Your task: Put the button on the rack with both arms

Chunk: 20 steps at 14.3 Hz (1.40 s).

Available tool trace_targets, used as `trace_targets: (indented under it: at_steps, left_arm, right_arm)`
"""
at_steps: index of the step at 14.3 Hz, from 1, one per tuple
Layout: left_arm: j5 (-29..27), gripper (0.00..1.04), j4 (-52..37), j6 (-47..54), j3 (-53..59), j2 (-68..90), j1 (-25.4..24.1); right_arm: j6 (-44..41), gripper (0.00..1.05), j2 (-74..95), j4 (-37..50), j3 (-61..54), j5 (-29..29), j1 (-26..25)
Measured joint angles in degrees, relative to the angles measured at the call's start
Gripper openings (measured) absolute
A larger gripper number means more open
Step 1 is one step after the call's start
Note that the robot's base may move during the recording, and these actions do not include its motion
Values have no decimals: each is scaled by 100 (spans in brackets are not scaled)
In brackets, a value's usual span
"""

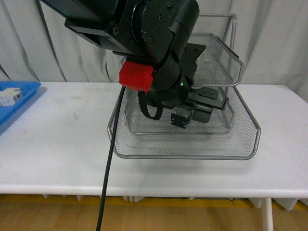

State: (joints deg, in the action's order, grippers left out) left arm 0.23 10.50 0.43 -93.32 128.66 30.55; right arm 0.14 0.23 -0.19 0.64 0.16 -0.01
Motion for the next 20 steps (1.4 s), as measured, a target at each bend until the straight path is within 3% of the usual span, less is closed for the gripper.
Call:
trace_targets:
  at_steps: [3,7,10,12,13,14,15,16,17,18,19,20]
  left_arm:
    - [42,99,-153,-39,476,-358,-2]
    - [337,98,-844,-160,2044,-1792,-39]
    - [426,98,-1917,-262,3536,-3285,-79]
    - [341,98,-2177,-304,4413,-4498,-372]
    - [-1102,83,-4096,-186,5449,-5086,-608]
    - [-1510,66,-4996,-144,6671,-6043,-1388]
    - [-1176,53,-4951,-146,7261,-6789,-2035]
    - [-981,40,-4968,-146,7635,-7263,-2299]
    - [-802,29,-4975,-144,7827,-7464,-2323]
    - [-619,11,-4927,-142,8124,-7711,-2409]
    - [-575,2,-4857,-122,8314,-7969,-2514]
    - [-407,2,-4734,-127,8515,-8338,-2691]
  right_arm:
    - [2,98,0,0,0,0,0]
    - [0,98,0,0,0,0,0]
    - [0,98,0,0,0,0,0]
    - [2,98,0,2,0,0,0]
    - [0,98,0,4,0,-13,0]
    - [0,98,0,-2,0,-11,0]
    - [2,98,0,0,0,-13,0]
    - [0,98,0,0,0,-17,0]
    - [0,98,0,0,0,-15,0]
    - [2,98,0,0,0,-13,0]
    - [0,98,0,0,0,-13,0]
    - [2,98,0,0,0,-13,0]
